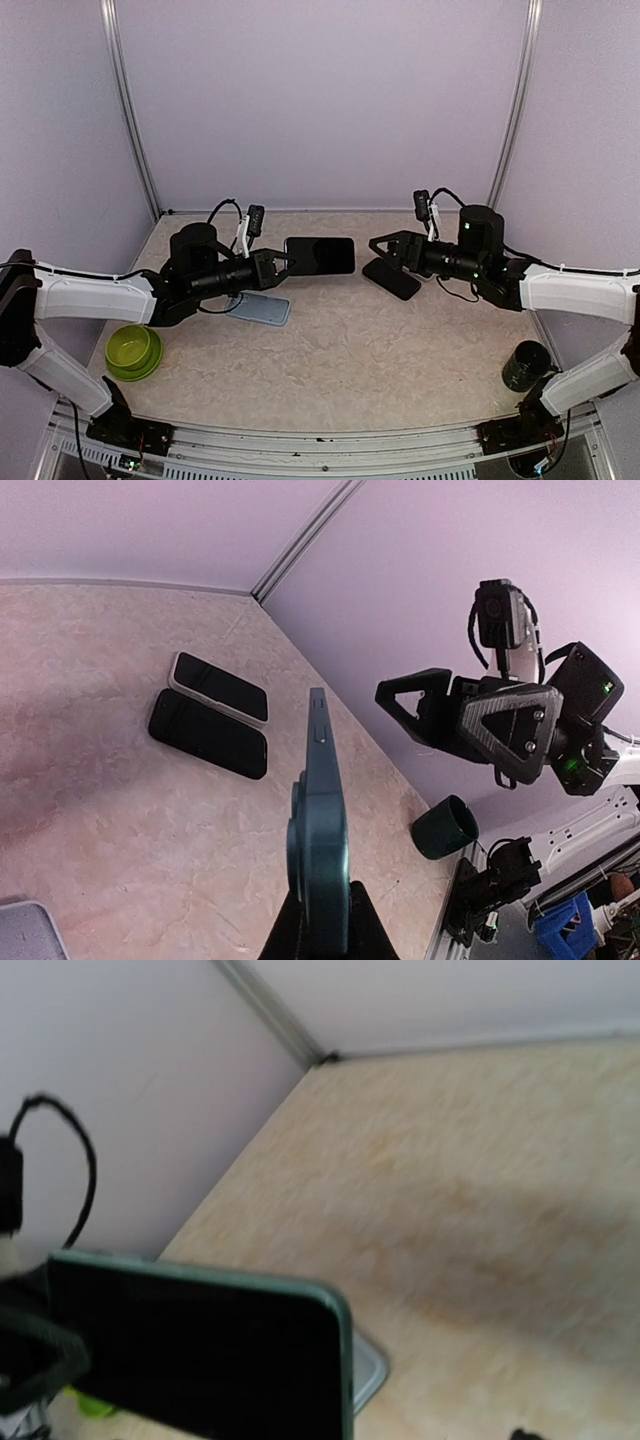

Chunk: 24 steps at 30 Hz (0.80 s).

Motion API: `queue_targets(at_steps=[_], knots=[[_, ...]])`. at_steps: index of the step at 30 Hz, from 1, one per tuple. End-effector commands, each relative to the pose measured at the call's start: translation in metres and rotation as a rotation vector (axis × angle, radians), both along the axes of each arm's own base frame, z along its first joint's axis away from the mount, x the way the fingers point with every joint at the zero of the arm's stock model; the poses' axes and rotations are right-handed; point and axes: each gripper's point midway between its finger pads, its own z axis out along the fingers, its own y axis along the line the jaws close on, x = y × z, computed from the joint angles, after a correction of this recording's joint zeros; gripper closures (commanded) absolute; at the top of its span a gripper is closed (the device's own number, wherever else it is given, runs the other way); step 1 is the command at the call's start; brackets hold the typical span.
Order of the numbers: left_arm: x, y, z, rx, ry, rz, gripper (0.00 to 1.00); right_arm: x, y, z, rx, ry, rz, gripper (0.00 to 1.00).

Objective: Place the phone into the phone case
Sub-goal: Pass from the left arm to the right

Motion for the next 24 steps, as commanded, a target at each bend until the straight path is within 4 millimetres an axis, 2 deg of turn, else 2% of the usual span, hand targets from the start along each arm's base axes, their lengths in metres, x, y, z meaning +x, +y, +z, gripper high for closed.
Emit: queue_targets(at_steps=[1, 7, 15, 24], knots=[[-0.004, 0.001, 0.039, -0.112, -0.089, -0.03, 0.98, -0.008, 0.012, -0.004, 0.033, 0.047, 0.103, 0.21], [-0.007, -0.004, 0.04, -0.137, -0.079, -0.065, 0.98, -0.014, 0.025, -0.007, 0.049, 0.067, 0.186, 0.22], [-0.013, -0.012, 0.042, -0.156, -0.081, -0.125, 0.98, -0.012, 0.038, -0.023, 0.052, 0.14, 0.243, 0.23], [-0.022, -0.021, 0.04, -0.173, -0.07, -0.203, 0.98, -0.019, 0.052, -0.017, 0.112, 0.164, 0.347, 0.25]])
